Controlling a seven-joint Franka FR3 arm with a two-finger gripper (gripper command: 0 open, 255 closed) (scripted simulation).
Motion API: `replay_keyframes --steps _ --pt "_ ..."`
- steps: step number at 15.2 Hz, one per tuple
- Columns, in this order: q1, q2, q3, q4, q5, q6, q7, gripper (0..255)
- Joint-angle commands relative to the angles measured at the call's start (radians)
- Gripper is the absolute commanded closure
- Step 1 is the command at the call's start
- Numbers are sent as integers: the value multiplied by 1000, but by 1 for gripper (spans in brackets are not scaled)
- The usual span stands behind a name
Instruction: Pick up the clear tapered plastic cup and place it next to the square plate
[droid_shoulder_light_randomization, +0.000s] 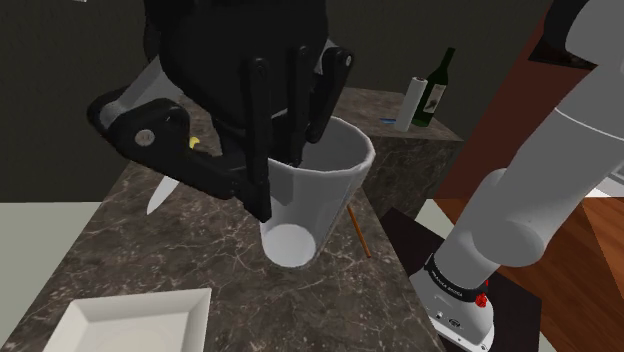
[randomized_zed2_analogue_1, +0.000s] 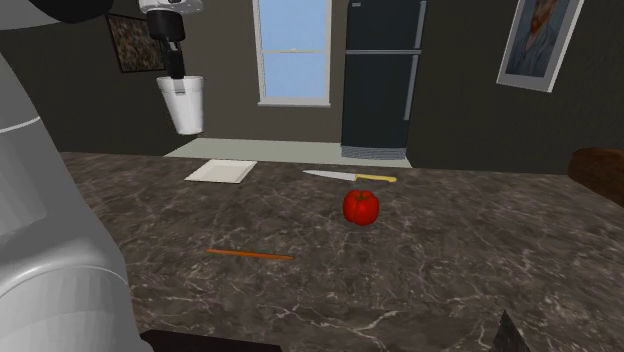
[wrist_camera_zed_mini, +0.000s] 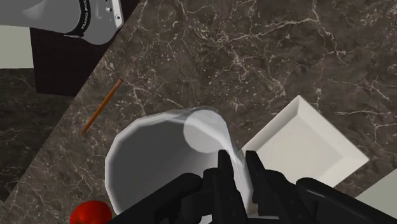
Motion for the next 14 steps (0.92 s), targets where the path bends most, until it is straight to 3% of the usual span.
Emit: replay_keyframes --steps 1,14 --pt "8 14 15 -16 -8 26 27 255" --pt "6 -82 -27 -251 66 210 -28 255"
